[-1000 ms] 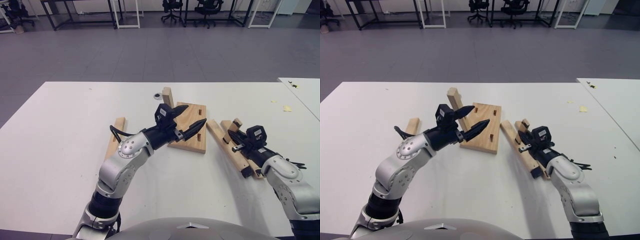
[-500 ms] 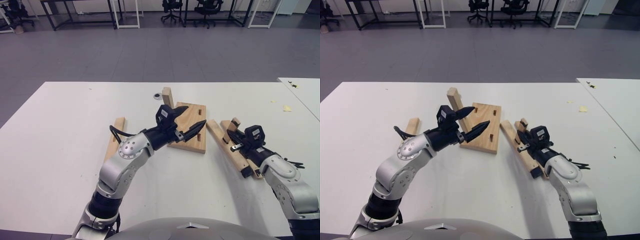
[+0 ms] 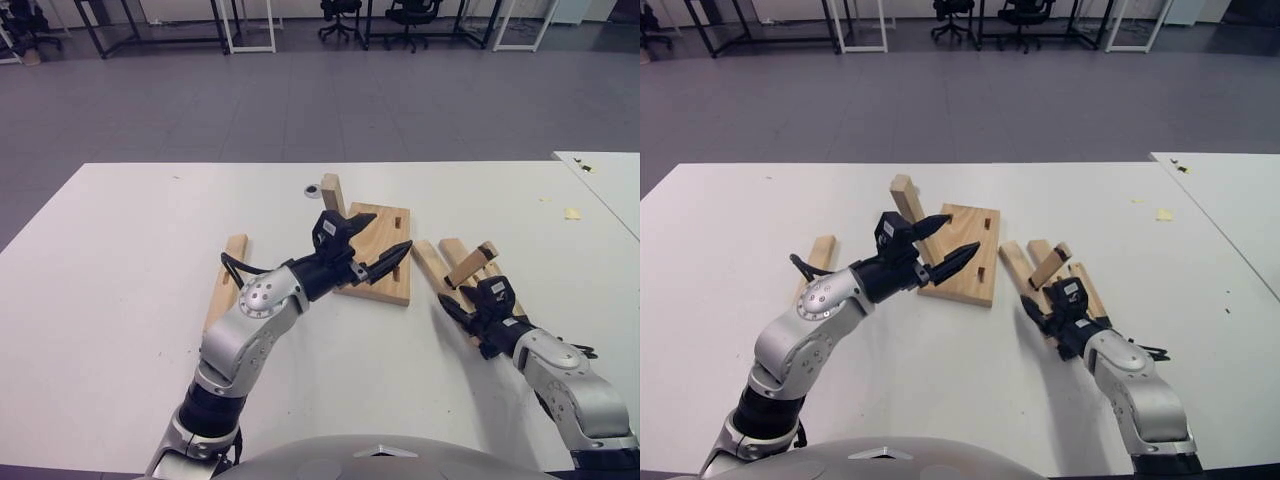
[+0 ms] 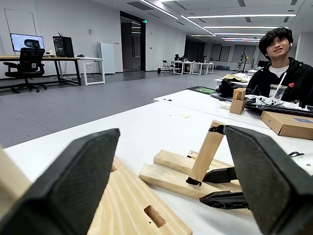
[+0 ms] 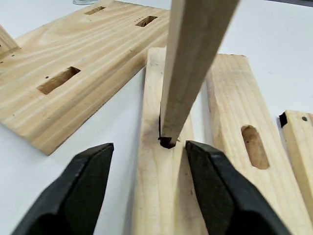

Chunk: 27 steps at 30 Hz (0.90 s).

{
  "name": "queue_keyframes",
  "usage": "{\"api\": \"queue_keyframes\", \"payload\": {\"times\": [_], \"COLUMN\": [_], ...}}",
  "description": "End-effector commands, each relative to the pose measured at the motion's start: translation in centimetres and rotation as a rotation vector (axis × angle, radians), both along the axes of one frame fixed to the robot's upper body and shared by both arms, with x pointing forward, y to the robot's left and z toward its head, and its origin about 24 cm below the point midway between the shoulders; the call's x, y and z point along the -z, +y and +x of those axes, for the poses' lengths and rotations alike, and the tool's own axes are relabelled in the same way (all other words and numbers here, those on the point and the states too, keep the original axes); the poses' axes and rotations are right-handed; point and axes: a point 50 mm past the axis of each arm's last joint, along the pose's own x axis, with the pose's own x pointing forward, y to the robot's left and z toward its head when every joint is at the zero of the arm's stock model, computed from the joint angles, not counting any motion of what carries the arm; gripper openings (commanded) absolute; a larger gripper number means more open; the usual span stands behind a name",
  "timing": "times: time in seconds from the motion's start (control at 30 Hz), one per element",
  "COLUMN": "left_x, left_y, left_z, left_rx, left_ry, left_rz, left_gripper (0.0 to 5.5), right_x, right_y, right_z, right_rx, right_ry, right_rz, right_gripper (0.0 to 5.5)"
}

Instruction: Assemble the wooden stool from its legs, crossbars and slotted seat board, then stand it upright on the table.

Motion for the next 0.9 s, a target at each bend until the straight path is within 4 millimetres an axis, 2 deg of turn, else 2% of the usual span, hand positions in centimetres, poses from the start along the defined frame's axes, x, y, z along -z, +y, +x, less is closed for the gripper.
{"api": "queue_keyframes", "payload": {"times": [0.03, 0.17, 0.3, 0.67, 0.83, 0.9], "left_x": [-0.2, -0.1, -0.1, 0.1, 0.1, 0.1], "left_y": [0.0, -0.1, -0.1, -0.4, -0.5, -0.6], "left_z": [0.0, -0.2, -0.3, -0.5, -0.6, -0.6], "left_rx": [-0.009, -0.008, -0.006, -0.001, 0.002, 0.004], "left_ry": [-0.018, -0.016, -0.017, -0.012, -0.011, -0.011], "left_rz": [0.013, 0.017, 0.020, 0.020, 0.019, 0.018], "left_gripper": [3.93, 3.93, 3.93, 3.93, 3.93, 3.93], "right_x": [-1.3, -1.1, -1.1, -4.3, -4.7, -4.8], "right_y": [-0.3, -0.1, 0.0, 0.6, 0.6, 0.9], "right_z": [-0.3, -0.9, -0.9, 1.2, 1.5, 1.6], "right_rx": [-0.022, -0.026, -0.021, -0.033, -0.005, -0.003], "right_ry": [0.063, 0.125, 0.115, -0.192, -0.261, -0.279], "right_rz": [-0.018, -0.046, -0.060, -0.061, -0.062, -0.051], "right_gripper": [3.42, 4.15, 4.15, 4.15, 4.15, 3.82]}}
